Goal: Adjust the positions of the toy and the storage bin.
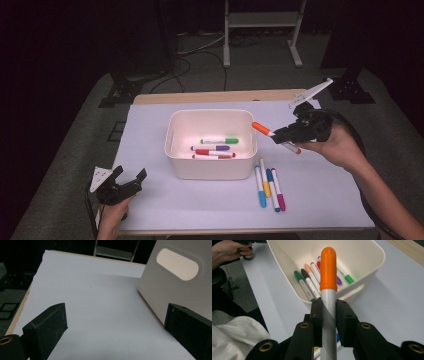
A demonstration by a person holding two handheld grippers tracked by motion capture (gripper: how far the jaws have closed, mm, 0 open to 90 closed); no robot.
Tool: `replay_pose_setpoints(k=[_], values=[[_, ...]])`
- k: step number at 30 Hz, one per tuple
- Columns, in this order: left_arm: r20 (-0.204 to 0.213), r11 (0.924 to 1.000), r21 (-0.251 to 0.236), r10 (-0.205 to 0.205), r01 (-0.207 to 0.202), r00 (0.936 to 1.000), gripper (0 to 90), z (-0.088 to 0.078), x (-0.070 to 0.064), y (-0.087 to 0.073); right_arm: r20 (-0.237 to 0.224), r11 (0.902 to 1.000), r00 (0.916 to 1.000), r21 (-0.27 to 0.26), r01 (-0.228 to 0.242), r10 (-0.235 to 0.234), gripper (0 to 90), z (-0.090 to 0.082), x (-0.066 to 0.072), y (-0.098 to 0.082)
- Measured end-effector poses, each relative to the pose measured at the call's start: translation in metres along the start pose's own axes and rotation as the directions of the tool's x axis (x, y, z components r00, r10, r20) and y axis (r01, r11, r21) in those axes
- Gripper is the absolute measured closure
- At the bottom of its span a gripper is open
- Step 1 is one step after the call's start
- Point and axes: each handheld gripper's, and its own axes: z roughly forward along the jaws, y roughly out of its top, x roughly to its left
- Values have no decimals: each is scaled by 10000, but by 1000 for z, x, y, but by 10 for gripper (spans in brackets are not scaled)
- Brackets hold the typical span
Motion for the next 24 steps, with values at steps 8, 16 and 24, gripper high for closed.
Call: replay_pose_setpoints(k=[8, 16, 24], values=[[7, 10000, -41, -57, 57, 10000, 32, 0, 0, 0, -306, 9973, 9971, 218, 699, -692, 757, 12, 17, 33], [21, 10000, -33, -43, 43, 10000, 32, 0, 1, 0, -559, 9907, 9903, 431, 1293, -1268, 756, 27, 27, 59], [32, 10000, -42, -51, 51, 10000, 32, 0, 1, 0, -895, 9842, 9835, 680, 1636, -1573, 757, 46, 35, 78]])
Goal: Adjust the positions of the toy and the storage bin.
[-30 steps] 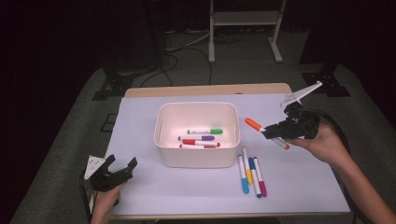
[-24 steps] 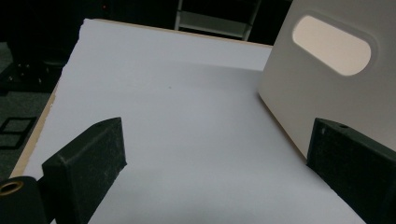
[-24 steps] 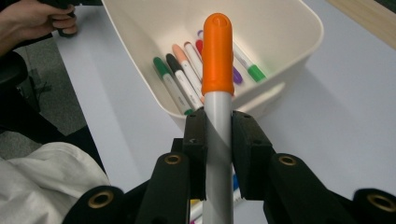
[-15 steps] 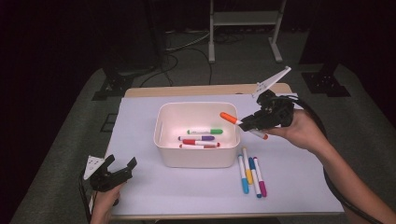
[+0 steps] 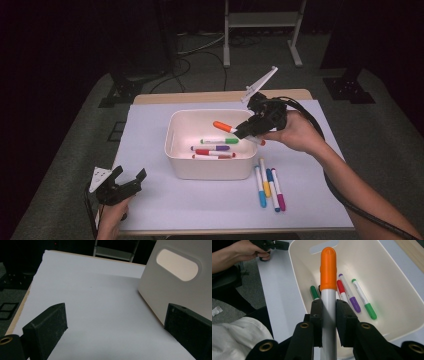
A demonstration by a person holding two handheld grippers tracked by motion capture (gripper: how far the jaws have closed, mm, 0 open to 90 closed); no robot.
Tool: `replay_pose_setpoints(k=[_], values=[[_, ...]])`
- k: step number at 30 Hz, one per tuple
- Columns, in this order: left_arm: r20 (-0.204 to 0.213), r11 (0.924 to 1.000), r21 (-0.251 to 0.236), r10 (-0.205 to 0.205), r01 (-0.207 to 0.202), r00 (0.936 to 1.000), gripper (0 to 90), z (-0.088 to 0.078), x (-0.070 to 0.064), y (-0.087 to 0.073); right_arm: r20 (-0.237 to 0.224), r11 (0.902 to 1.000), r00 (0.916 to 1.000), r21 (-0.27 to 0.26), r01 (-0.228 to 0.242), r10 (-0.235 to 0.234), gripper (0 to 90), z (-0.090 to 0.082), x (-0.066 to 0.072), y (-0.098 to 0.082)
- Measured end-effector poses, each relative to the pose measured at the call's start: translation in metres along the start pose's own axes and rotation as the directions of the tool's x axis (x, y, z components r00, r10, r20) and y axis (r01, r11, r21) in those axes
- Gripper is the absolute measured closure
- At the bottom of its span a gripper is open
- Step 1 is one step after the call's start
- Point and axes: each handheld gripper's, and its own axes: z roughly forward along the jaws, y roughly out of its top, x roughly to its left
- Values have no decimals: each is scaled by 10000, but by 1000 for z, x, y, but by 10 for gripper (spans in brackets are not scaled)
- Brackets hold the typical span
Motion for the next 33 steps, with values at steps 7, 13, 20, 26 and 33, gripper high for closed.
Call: replay_pose_setpoints(k=[7, 13, 20, 26, 33], values=[[-34, 10000, -13, -23, 23, 10000, 32, -1, 1, 0, -186, 9994, 9996, 252, 219, -215, 757, 16, 2, 16], [-60, 10000, -37, -43, 43, 10000, 32, -2, 2, 0, -453, 9986, 9985, 416, 333, -314, 756, 33, 4, 26], [-59, 10000, -63, -69, 69, 10000, 32, -3, 3, 0, -665, 9972, 9969, 597, 451, -411, 757, 52, 2, 33], [-51, 10000, -80, -59, 58, 10000, 32, -3, 3, 0, -775, 9965, 9965, 746, 374, -316, 756, 64, 0, 37], [-53, 9999, -92, -48, 47, 10000, 32, -2, 3, 0, -850, 9950, 9958, 907, 409, -331, 757, 78, -4, 38]])
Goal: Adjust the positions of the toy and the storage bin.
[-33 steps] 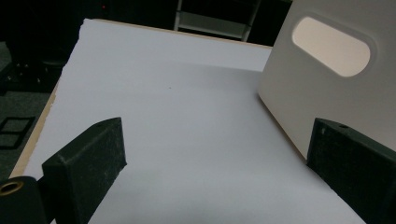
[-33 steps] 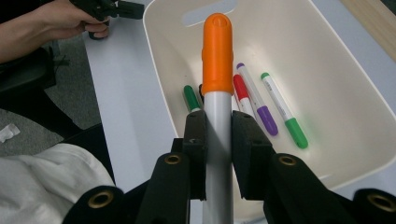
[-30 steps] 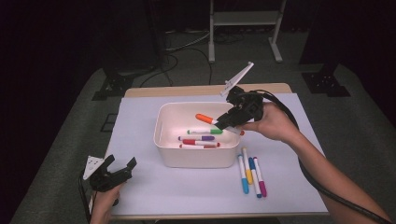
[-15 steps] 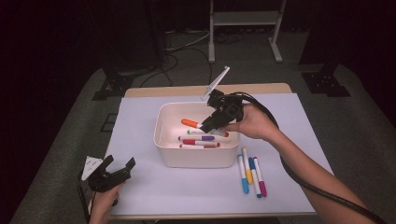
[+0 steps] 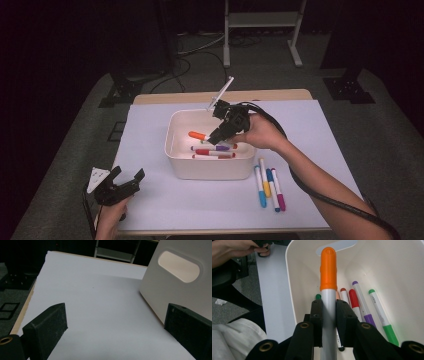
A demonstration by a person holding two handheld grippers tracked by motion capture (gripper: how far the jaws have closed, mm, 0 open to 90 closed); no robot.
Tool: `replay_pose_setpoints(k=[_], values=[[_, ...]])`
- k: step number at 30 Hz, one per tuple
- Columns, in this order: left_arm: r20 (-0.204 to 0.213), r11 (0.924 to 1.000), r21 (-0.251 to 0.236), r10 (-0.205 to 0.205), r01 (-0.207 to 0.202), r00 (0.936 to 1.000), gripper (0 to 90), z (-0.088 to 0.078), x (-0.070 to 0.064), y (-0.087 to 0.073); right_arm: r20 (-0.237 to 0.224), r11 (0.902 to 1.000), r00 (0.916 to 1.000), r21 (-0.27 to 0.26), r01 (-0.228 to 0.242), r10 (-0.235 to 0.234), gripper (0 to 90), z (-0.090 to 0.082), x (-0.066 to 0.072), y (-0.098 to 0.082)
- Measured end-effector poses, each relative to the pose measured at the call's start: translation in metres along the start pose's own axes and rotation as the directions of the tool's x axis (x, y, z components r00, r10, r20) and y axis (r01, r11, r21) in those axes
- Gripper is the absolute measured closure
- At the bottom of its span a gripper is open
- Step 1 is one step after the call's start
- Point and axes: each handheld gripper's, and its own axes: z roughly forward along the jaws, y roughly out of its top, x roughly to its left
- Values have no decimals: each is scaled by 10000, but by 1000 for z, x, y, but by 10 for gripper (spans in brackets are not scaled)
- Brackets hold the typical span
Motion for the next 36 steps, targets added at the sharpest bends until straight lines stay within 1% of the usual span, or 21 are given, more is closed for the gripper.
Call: replay_pose_setpoints(k=[6, 17, 19, 27, 36], values=[[-3, 10000, -4, 0, 0, 10000, 32, 0, 0, 0, -61, 9998, 10000, 210, 17, -16, 757, 13, -3, 2], [-9, 10000, 11, 14, -14, 10000, 32, 0, 1, 0, -168, 9975, 9999, 703, -4, 16, 756, 43, -13, -1], [-3, 10000, 9, 14, -14, 10000, 32, 0, 0, 0, -189, 9964, 9998, 847, -61, 77, 756, 48, -14, -1], [10, 10000, 16, 8, -8, 10000, 32, 0, 0, 0, -210, 9923, 9998, 1235, 16, 10, 756, 66, -13, 0], [0, 10000, -1, -20, 20, 10000, 32, 0, 1, 0, -251, 9876, 9997, 1568, 97, -58, 756, 78, -14, -1]])
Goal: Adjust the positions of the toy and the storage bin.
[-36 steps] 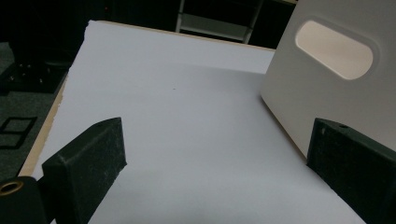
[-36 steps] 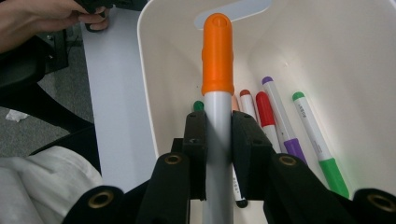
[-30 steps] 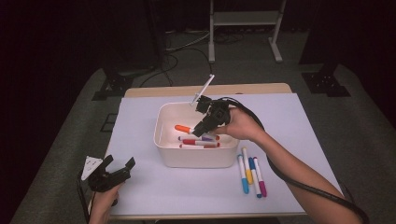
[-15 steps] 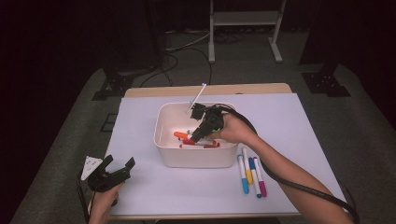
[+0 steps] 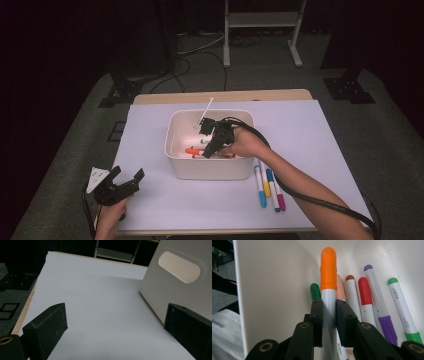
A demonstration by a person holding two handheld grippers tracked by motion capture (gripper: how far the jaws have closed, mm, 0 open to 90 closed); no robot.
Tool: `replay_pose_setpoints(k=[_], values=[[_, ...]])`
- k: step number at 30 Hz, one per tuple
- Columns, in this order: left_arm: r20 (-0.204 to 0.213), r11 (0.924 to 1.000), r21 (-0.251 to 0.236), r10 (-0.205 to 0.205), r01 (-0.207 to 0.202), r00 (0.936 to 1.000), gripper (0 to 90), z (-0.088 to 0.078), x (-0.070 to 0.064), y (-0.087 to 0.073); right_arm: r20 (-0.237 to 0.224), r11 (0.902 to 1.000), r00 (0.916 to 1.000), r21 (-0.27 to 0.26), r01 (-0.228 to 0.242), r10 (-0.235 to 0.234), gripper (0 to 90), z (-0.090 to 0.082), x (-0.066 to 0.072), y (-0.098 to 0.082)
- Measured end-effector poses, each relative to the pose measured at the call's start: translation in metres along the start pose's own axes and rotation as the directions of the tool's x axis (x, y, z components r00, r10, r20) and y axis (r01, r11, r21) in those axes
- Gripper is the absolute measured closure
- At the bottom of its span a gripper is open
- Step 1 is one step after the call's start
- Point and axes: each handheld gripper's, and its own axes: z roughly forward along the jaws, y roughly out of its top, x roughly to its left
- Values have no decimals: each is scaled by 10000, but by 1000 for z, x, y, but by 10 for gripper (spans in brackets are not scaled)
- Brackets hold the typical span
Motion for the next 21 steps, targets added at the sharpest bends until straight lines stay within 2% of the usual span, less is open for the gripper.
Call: replay_pose_setpoints(k=[15, 21], values=[[-5, 10000, -8, 2, -2, 10000, 32, 0, 0, 0, -79, 9989, 10000, 477, -11, 15, 752, 14, 0, 0], [-16, 10000, -14, -5, 5, 10000, 32, -1, 1, 0, 18, 9985, 10000, 537, -65, 64, 709, 16, -1, 0]])
